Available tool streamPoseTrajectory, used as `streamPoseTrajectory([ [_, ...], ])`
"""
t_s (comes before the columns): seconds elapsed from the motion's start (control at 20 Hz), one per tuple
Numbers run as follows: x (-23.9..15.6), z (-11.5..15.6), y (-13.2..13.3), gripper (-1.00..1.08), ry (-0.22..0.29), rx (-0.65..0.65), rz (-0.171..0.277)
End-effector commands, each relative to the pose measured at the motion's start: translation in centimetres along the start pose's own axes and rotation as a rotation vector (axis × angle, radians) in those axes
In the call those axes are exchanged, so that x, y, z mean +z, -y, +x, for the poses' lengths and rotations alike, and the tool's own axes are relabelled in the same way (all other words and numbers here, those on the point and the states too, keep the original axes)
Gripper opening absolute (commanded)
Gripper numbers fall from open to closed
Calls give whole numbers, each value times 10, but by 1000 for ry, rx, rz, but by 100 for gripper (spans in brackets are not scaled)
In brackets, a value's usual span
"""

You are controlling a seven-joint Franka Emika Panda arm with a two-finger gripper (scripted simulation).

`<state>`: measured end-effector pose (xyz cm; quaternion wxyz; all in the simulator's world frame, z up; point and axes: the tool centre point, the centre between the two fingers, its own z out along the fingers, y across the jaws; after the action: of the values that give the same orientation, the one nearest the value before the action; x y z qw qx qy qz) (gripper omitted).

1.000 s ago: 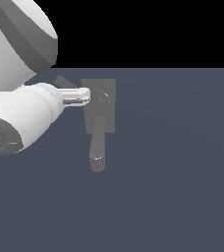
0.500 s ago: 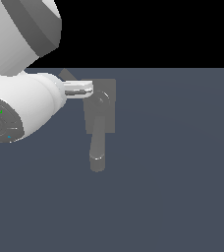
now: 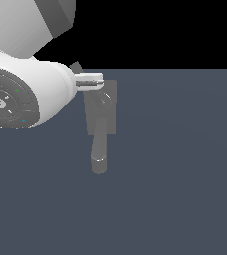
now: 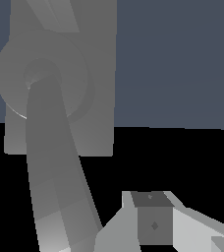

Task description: Turn on the faucet by rotating a designated handle.

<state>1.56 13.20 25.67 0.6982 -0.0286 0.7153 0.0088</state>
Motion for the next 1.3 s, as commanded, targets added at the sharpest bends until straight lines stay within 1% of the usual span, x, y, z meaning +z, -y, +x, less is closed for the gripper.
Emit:
streamPoseTrajectory([
  [0.0, 4, -16, 9, -100, 20, 4, 3],
  [0.25, 4, -28, 20, -100, 23, 5, 3],
  [0.3, 0, -12, 17, -100, -3, 1, 3],
  [1.2, 4, -44, 88, -100, 24, 5, 3],
  [1.25, 4, -44, 88, -100, 24, 5, 3],
])
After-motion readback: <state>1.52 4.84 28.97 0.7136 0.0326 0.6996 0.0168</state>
